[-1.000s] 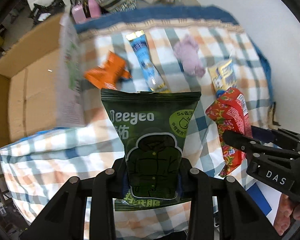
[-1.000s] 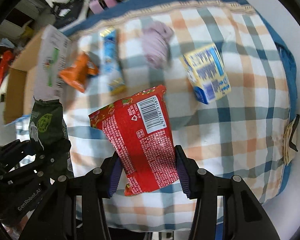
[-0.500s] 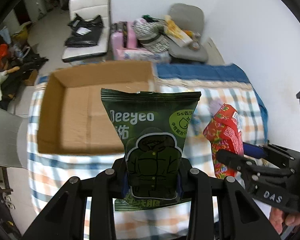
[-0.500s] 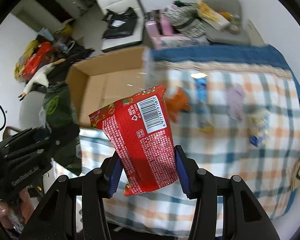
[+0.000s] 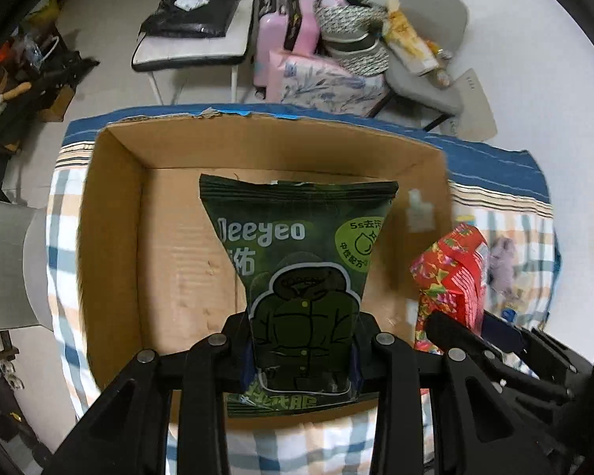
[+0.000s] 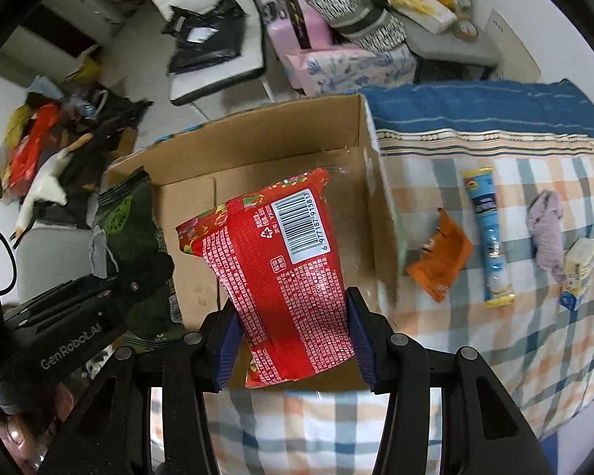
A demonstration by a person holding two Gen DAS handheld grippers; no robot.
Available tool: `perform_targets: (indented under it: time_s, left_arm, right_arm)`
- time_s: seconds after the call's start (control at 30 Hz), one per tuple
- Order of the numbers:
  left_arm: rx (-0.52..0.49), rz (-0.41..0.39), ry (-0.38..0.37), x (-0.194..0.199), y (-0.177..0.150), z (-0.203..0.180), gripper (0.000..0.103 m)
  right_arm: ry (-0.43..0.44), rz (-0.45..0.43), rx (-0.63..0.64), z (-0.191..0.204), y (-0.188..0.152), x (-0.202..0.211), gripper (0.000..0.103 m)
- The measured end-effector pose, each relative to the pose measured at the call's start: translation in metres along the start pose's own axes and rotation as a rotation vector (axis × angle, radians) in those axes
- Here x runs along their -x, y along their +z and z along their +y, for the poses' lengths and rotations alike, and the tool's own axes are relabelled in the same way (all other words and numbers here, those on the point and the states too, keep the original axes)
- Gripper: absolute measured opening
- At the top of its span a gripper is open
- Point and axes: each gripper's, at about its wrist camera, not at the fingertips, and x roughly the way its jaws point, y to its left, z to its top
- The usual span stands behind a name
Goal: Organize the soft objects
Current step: 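Carry both bags over the box and open both grippers to drop them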
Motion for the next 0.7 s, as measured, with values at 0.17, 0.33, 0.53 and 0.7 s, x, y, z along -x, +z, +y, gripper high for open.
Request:
perform_targets:
  time_s: [0.17,0.33,0.53,0.7]
  left_arm:
    - [-0.029,0.055,0.001,-0.037,0.026,0.004,0.031]
    - [-0.035,0.103,-0.023,-0.060,0.044,0.007,0.031]
    - [-0.027,0.132,-0.023,-0.072,0.061,0.010,0.032]
    - [0.010,0.149,-0.023,-0.074,0.064,0.017,0.036]
  right_arm:
    - [-0.064,0.010,-0.030,0.008,0.027,-0.037,0.052]
    - [-0.114,0.009,-0.045,0.013,0.051,-0.058,0.052]
    - [-0.136,0.010,-0.059,0.016,0.071,-0.074,0.052]
    - [-0.129,0.031,-0.071,0.016,0.077,-0.083,0.056]
